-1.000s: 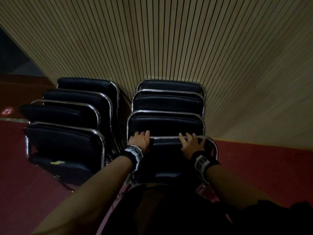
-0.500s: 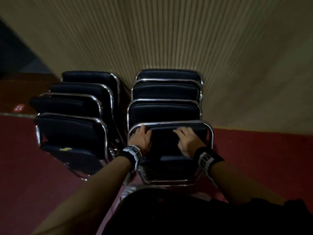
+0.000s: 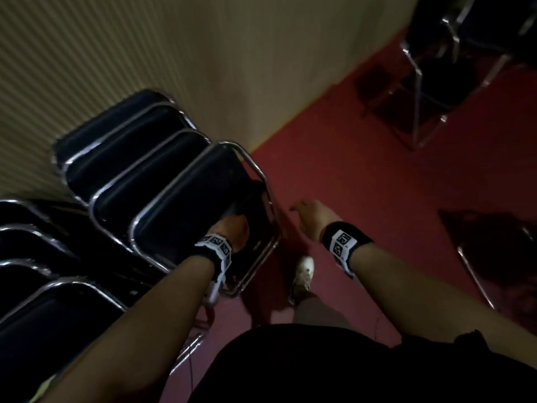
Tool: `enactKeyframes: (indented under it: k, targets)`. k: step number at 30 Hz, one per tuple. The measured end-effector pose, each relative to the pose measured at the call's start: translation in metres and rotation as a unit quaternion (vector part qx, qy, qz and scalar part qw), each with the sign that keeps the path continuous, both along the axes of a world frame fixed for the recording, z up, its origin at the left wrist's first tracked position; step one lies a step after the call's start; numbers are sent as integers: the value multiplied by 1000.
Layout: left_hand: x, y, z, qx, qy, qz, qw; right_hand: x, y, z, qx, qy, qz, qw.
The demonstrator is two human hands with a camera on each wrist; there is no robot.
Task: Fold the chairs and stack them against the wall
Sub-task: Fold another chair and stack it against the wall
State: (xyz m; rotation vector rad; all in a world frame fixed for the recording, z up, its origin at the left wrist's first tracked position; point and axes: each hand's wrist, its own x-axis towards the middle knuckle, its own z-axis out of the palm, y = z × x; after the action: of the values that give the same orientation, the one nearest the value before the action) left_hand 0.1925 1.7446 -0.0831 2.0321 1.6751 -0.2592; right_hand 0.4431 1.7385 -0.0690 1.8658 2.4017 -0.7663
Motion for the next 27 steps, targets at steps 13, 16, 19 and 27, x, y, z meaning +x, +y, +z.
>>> enactKeyframes:
  k: [13,16,19,27]
  targets:
    - [229,-205,-7,-92,21,-340,936,174,-348,10,-48,-64,-307,948]
    - [297,-255,-12,-86,46,-385,918,223,-417,11,-32,-60,-342,937]
    - [369,-320,-4,-99,43,-424,899,277,-498,9,-36,-63,-383,921]
    - [538,-458,12,-89,-23,-498,862,424,-695,12,-76,-68,-531,841]
